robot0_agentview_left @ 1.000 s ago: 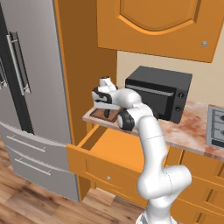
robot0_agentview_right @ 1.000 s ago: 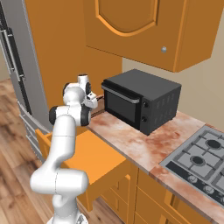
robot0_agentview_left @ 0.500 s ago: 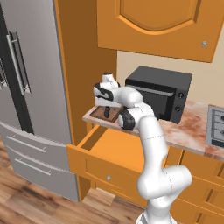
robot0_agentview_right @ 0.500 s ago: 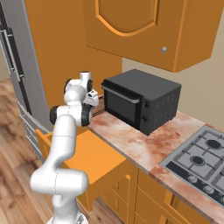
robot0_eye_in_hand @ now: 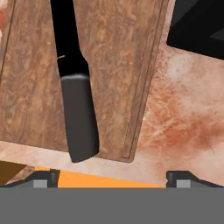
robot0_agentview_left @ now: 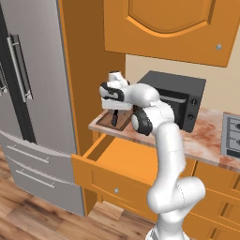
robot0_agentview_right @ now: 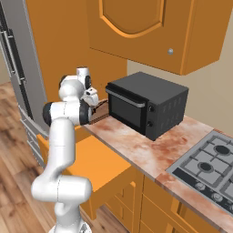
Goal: Pick up the knife from the drawer and place it on the cutting board. Then place the meat from the plate to the cutting board.
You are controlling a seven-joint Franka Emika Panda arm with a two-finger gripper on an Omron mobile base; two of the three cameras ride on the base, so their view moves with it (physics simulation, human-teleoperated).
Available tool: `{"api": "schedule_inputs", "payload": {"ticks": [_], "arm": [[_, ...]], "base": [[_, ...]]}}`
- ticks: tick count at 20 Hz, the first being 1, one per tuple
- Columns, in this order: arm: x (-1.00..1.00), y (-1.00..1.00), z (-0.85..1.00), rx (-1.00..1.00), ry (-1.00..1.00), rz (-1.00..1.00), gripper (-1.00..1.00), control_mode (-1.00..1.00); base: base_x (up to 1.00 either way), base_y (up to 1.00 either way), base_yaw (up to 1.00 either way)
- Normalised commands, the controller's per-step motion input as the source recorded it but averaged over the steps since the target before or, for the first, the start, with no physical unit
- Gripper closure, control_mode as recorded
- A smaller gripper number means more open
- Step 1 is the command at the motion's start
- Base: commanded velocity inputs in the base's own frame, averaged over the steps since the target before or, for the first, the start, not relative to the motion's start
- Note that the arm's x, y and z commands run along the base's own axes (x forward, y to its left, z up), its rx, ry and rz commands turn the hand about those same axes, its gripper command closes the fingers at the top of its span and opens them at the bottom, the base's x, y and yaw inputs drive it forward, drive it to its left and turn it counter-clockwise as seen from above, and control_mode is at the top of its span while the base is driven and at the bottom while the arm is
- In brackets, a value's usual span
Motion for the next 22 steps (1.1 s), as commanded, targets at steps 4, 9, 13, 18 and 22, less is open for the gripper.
{"api": "schedule_inputs", "payload": {"ticks": [4,9,13,18,22], "arm": [[-1.00,-0.23,0.00,0.04,-0.12,-0.01,-1.00,-1.00],[-1.00,-0.26,0.15,0.07,-0.22,-0.01,-1.00,-1.00],[-1.00,-0.31,0.62,0.15,-0.25,-0.03,-1.00,-1.00],[-1.00,-0.34,0.83,0.19,-0.05,-0.07,-1.00,-1.00],[-1.00,-0.14,0.95,0.12,0.13,0.01,-1.00,-1.00]], "base": [[0.00,0.00,0.00],[0.00,0.00,0.00],[0.00,0.00,0.00],[0.00,0.00,0.00],[0.00,0.00,0.00]]}}
